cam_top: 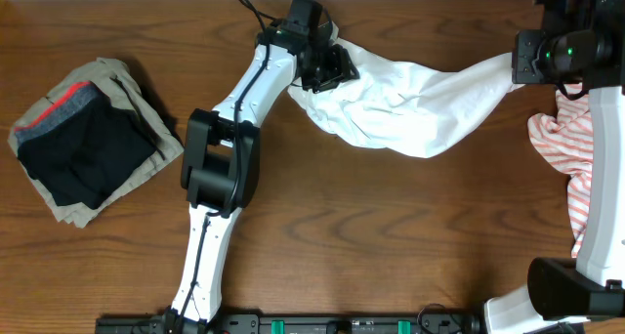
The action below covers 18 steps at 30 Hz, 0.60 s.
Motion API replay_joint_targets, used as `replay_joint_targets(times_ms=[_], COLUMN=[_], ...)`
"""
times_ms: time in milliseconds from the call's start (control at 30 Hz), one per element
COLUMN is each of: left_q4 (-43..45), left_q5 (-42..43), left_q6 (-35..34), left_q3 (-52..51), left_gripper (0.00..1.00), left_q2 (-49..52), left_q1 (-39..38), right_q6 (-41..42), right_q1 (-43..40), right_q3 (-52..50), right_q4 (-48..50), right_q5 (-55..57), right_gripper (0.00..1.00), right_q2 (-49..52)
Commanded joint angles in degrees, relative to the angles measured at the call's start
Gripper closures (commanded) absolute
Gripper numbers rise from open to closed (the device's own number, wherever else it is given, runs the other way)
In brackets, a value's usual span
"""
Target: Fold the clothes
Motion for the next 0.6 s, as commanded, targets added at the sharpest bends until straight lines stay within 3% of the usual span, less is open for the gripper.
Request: replay_joint_targets(times_ms=[0, 267, 567], left_q4=[-0.9, -3.4, -3.4], left_q5=[1.0, 0.8, 0.8], left_q6=[-0.2, -0.3, -0.7], left_q3=[-0.4, -0.4, -0.4], left_gripper=[0.50, 0.50, 0.50], left_q2=[1.3, 1.3, 1.3], left_q1=[0.8, 3.1, 0.6], right_q6=[-0.6, -0.7, -0.7], right_q1=[0.5, 0.5, 0.5], right_q3=[0.2, 0.2, 0.2], right_q4=[-0.2, -0.1, -0.2], right_q5=[0.2, 0.2, 0.2], right_gripper=[0.99, 0.99, 0.99], right_q2=[0.3, 0.3, 0.3])
